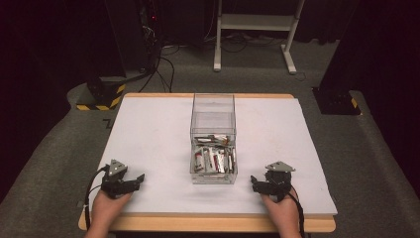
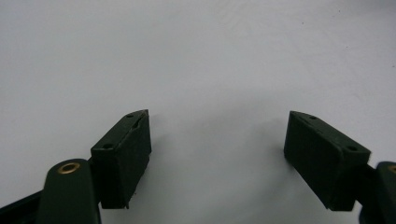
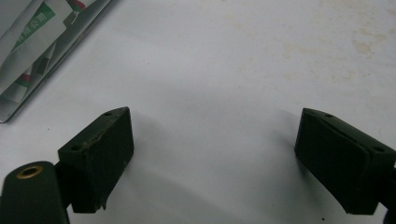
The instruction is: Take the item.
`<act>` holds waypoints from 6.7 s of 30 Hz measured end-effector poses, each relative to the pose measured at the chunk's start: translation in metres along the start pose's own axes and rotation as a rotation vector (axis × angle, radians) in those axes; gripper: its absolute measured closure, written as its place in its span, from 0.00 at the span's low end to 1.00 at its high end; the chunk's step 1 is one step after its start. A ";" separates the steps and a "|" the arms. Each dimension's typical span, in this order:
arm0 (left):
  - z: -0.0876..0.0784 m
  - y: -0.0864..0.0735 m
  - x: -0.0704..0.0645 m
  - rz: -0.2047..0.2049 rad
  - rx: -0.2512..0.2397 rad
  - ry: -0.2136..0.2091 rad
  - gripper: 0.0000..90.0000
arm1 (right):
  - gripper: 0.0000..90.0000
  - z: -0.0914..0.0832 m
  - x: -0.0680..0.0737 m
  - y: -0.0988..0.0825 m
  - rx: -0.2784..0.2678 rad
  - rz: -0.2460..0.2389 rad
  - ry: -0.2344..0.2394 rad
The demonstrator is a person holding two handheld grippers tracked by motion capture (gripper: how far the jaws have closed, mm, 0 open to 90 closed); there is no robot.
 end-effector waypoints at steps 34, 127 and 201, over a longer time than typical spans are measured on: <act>-0.011 0.004 -0.029 0.032 -0.028 -0.084 0.25 | 0.13 0.000 0.000 0.000 -0.001 0.001 -0.001; -0.039 0.015 -0.139 0.038 -0.128 -0.395 0.28 | 0.13 0.000 0.000 0.000 -0.002 0.001 0.001; -0.005 0.032 -0.211 0.059 -0.151 -0.418 0.51 | 0.13 0.000 0.000 0.000 -0.003 0.001 0.002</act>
Point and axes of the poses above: each handheld gripper's, and its own axes: z roughly forward along the jaws, y roughly out of its top, x roughly to its left, the point moved 6 cm from there along z, roughly forward along the jaws, and after that the axes turned 8 degrees about -z, right-handed, at the moved point
